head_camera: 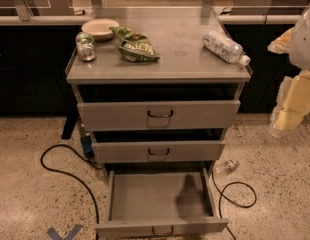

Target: Place blue plastic bottle into bottom drawer

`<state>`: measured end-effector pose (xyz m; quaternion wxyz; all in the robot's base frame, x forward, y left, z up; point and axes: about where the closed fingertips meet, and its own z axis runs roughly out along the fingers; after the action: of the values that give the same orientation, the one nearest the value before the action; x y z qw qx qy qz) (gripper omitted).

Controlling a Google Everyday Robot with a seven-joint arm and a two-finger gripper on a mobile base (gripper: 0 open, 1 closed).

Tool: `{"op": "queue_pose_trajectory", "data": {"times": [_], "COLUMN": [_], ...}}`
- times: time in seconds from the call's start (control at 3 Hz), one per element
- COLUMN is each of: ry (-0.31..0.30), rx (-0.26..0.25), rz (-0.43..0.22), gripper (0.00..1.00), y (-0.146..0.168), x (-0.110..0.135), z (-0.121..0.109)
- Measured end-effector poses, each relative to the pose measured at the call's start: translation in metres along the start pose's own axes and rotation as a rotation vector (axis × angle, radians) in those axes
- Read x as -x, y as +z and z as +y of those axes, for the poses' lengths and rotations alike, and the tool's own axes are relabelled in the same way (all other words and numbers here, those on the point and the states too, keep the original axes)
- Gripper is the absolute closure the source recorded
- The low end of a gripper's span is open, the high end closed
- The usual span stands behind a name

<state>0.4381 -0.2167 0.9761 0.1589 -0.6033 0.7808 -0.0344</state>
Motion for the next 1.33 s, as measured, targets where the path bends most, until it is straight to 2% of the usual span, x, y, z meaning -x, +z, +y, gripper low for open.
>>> {"op": "queue_pose_trajectory", "data": {"times": [0.33, 0.67, 1.0, 1.33], "ry": [0.0, -0.053, -0.102, -0.116], "rx": [0.0, 0.003, 0.037, 0.055], "rz": [0.0, -0.032, -0.106, -0.208], "gripper": [0.0, 0.0, 0.0, 0.0], "y": [0.0, 0.003, 0.014, 0.016], "x": [0.0, 0.014, 0.044, 0.084], "z": [0.0, -0.011, -0.041, -0.084]}}
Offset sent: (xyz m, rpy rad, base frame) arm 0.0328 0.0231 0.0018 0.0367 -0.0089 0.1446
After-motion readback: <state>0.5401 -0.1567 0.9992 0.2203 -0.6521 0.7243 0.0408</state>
